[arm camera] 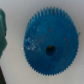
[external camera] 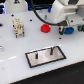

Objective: Insert the blue gear onto the right peg, followed by the red gear

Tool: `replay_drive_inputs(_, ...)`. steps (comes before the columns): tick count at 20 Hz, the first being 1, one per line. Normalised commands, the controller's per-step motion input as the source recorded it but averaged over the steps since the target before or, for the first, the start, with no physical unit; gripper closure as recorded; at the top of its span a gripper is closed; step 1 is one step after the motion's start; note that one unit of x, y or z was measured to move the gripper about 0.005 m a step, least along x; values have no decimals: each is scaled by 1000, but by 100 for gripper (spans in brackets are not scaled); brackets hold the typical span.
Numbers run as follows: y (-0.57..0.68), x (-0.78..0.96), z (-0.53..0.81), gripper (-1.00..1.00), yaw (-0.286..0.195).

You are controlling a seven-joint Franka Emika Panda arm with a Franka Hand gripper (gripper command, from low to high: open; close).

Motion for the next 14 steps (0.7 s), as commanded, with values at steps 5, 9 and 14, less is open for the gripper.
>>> replay_drive_inputs(5,0,-283,-69,-100,0)
replay_drive_inputs(9,-65,-282,-96,100,0)
replay_drive_inputs(14,-91,-297,-111,-100,0)
